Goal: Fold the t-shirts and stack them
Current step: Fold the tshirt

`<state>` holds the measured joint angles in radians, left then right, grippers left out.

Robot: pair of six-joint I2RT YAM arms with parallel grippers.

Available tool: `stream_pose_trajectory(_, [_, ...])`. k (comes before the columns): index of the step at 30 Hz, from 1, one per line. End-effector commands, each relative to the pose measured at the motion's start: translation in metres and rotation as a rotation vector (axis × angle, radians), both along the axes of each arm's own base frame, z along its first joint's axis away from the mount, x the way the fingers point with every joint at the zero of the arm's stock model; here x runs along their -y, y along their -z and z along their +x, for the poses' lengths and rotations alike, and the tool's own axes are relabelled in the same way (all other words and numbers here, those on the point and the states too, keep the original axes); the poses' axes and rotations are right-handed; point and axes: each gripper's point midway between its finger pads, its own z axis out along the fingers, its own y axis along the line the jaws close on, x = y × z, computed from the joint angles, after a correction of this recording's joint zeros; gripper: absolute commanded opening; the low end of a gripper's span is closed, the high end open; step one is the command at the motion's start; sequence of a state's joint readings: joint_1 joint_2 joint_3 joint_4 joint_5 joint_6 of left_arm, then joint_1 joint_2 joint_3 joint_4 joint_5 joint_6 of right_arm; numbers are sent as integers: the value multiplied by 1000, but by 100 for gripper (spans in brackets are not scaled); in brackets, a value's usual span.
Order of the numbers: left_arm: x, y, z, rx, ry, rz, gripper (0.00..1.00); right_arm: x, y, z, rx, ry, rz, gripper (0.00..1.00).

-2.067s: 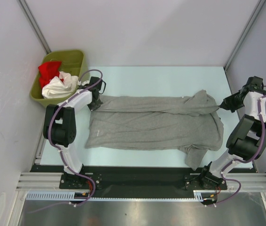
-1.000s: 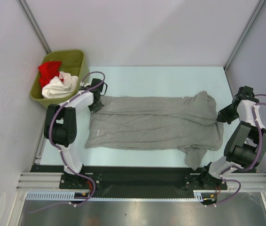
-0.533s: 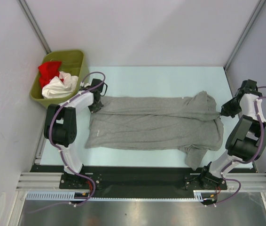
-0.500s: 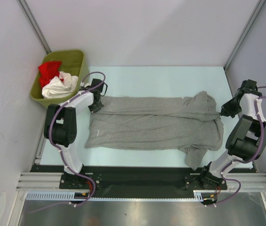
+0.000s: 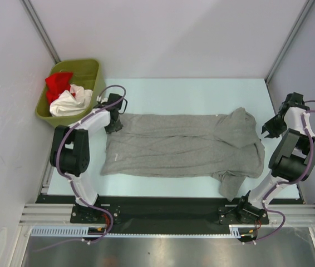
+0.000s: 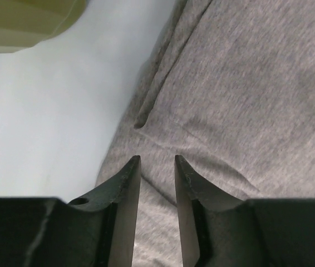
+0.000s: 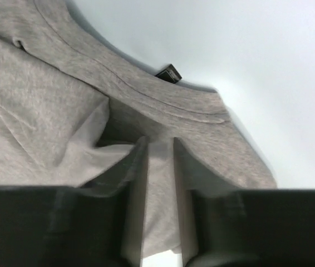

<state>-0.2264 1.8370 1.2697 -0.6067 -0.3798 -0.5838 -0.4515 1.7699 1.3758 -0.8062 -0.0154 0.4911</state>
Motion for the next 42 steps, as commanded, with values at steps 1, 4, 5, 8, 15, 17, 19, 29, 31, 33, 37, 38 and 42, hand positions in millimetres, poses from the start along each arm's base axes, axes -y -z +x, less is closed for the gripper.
stream_pose_trajectory(1, [-1,-51,8,131,34,7,37,7,-11,-3,-5,2,-62,32])
stream_pose_trajectory(4, [2,-74,11,188,53,14,38,8,-31,20,49,-48,-144,50])
stream_pose_trajectory(5, [4,-80,13,201,72,19,39,9,-39,29,76,-70,-174,60])
stream_pose_trajectory(8, [25,-91,24,234,155,-15,39,1,-59,82,251,-222,-216,76])
stream_pose_trajectory(15, [67,-69,44,190,299,-125,30,-34,-51,173,400,-402,-35,76])
stream_pose_trajectory(17, [72,-67,49,180,329,-136,28,-41,-41,179,404,-428,3,72])
stream_pose_trajectory(19, [83,-61,54,163,366,-171,27,-48,-37,182,419,-464,33,69])
stream_pose_trajectory(29, [104,-27,57,58,406,-263,26,-57,-10,175,365,-563,43,47])
stream_pose_trajectory(31, [103,-19,53,36,401,-263,25,-56,-6,175,352,-564,47,49])
stream_pose_trajectory(33, [100,-14,51,21,397,-260,25,-57,1,175,338,-566,58,50])
stream_pose_trajectory(37, [91,-8,50,4,375,-258,25,-59,12,176,328,-579,72,54])
stream_pose_trajectory(38, [92,-6,49,-3,378,-280,25,-60,14,177,330,-585,73,55])
stream_pose_trajectory(42, [84,-4,51,-9,361,-296,25,-60,21,181,325,-593,71,56])
